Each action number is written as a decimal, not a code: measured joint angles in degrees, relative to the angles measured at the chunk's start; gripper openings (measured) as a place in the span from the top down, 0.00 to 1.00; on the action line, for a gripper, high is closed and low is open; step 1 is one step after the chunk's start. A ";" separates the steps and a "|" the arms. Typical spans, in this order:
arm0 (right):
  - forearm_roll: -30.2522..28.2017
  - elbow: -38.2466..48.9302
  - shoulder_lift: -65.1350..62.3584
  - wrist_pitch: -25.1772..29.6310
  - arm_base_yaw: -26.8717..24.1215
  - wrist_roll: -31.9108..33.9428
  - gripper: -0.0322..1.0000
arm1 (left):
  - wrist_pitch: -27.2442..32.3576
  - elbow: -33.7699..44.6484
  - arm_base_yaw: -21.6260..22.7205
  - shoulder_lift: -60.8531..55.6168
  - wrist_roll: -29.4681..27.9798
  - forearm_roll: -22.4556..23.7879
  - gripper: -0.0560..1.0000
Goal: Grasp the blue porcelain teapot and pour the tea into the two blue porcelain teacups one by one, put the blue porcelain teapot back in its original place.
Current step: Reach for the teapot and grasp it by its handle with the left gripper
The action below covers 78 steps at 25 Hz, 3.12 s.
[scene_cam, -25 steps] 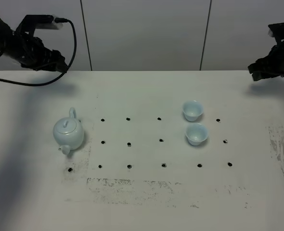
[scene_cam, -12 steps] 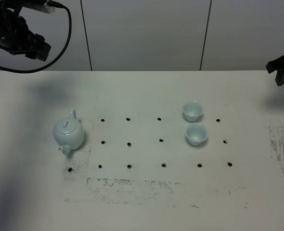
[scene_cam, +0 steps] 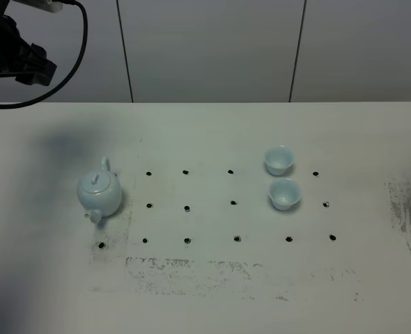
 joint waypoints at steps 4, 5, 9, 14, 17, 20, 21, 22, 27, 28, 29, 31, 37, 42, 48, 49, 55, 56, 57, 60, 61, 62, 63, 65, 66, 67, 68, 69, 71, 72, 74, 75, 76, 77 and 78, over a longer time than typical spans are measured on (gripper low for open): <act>0.33 10.72 -14.95 -3.03 0.00 1.94 0.54 | 1.44 0.05 0.00 -0.29 0.07 0.00 0.44; 0.60 12.97 -18.64 -2.47 0.00 2.56 0.54 | 1.50 0.17 0.00 -0.29 0.07 -0.05 0.44; 2.00 20.75 -32.63 1.94 0.00 4.32 0.54 | 1.22 0.17 0.00 -0.29 0.07 -0.05 0.44; 3.65 29.05 -51.30 6.06 0.00 5.74 0.54 | -0.09 0.17 0.00 -0.29 0.07 -0.87 0.44; 3.71 32.31 -60.83 8.80 0.00 6.10 0.54 | -0.16 0.17 0.00 -0.29 0.07 -2.43 0.44; 3.71 35.58 -68.01 10.49 0.00 6.20 0.54 | -0.11 0.17 0.00 -0.29 0.07 -2.72 0.44; 3.71 36.55 -69.74 10.90 0.00 6.26 0.54 | -0.11 0.17 0.00 -0.29 0.07 -2.72 0.44; 3.71 37.45 -71.67 11.38 0.00 6.37 0.55 | -0.11 0.17 0.00 -0.29 0.07 -2.72 0.44; 3.75 40.98 -79.54 12.88 0.00 6.61 0.56 | -0.05 0.17 0.00 -0.29 1.01 -2.76 0.44; 3.75 41.67 -80.73 13.19 0.00 6.67 0.57 | -0.05 0.17 0.00 -0.29 1.08 -2.76 0.44; 3.75 42.36 -82.42 13.75 0.00 6.72 0.58 | -0.01 0.17 0.00 -0.29 1.13 -2.76 0.44; 3.75 43.17 -85.10 14.08 0.00 6.79 0.59 | -0.01 0.17 0.00 -0.29 1.19 -2.76 0.44; 3.82 43.76 -90.78 15.15 0.08 6.70 0.60 | -0.01 0.17 0.00 -0.29 1.19 -2.76 0.44; 4.05 43.76 -90.89 15.15 0.12 6.58 0.60 | 0.12 0.17 0.00 -0.29 1.19 -2.76 0.44; 4.05 43.76 -90.89 15.15 0.12 6.64 0.60 | 1.34 0.17 0.00 -0.29 2.14 -2.71 0.44; 4.05 43.76 -90.89 15.15 0.12 6.64 0.60 | 1.95 0.17 0.00 -0.38 2.85 -2.71 0.44; 4.05 43.76 -90.89 15.15 0.12 6.64 0.60 | 4.46 0.17 -2.77 -1.36 4.09 -1.08 0.44; 4.05 43.76 -90.89 15.15 0.12 6.64 0.60 | 4.52 0.17 -4.06 -1.37 3.02 0.38 0.44; 4.05 43.76 -90.89 15.15 0.12 6.64 0.60 | 4.52 0.17 -5.56 -1.37 1.79 2.10 0.44; 4.05 43.76 -90.89 15.15 0.12 6.64 0.60 | 4.36 0.17 -10.24 -1.13 -2.86 7.07 0.44; 4.05 43.76 -90.89 15.15 0.12 6.64 0.61 | 4.06 0.17 -11.77 -0.82 -3.86 8.17 0.44; 4.05 43.76 -90.89 15.15 0.12 6.64 0.61 | 3.59 0.17 -14.04 -0.17 -6.00 9.57 0.44; 4.05 43.76 -90.89 15.15 0.12 6.64 0.61 | 3.59 0.17 -14.04 -0.17 -6.00 9.57 0.44; 4.05 43.76 -90.89 15.15 0.12 6.64 0.61 | 3.32 0.17 -15.32 0.79 -7.83 9.56 0.44; 4.05 43.76 -90.89 15.15 0.12 6.64 0.61 | 3.26 0.17 -15.50 1.30 -8.60 9.52 0.44; 4.05 43.76 -90.89 15.15 0.12 6.64 0.61 | 3.20 0.17 -15.55 1.96 -9.22 9.52 0.44; 4.05 43.76 -90.89 15.15 0.12 6.64 0.61 | 3.20 0.17 -15.55 2.83 -9.71 9.38 0.44; 4.05 43.76 -90.89 15.15 0.12 6.64 0.61 | 3.20 0.17 -15.55 3.68 -10.19 9.38 0.44; 4.05 43.76 -90.89 15.15 0.12 6.64 0.61 | 3.18 0.17 -15.55 6.07 -11.18 8.83 0.44; 4.05 43.76 -90.89 15.15 0.12 6.64 0.61 | 2.98 0.17 -15.43 7.38 -11.40 8.67 0.44; 4.05 43.76 -90.89 15.15 0.12 6.64 0.61 | 2.17 0.17 -15.21 9.50 -11.58 8.74 0.44; 4.05 43.76 -90.89 15.15 0.12 6.64 0.61 | 1.79 0.17 -15.09 10.45 -11.64 8.88 0.44; 4.05 43.76 -90.89 15.15 0.12 6.64 0.61 | 1.43 0.17 -14.95 11.14 -11.70 9.07 0.44; 4.05 43.76 -90.89 15.15 0.12 6.64 0.61 | 1.20 0.17 -14.89 11.86 -11.70 9.16 0.44; 4.05 43.76 -90.89 15.15 0.12 6.64 0.61 | 1.20 0.17 -14.89 12.49 -11.70 9.16 0.44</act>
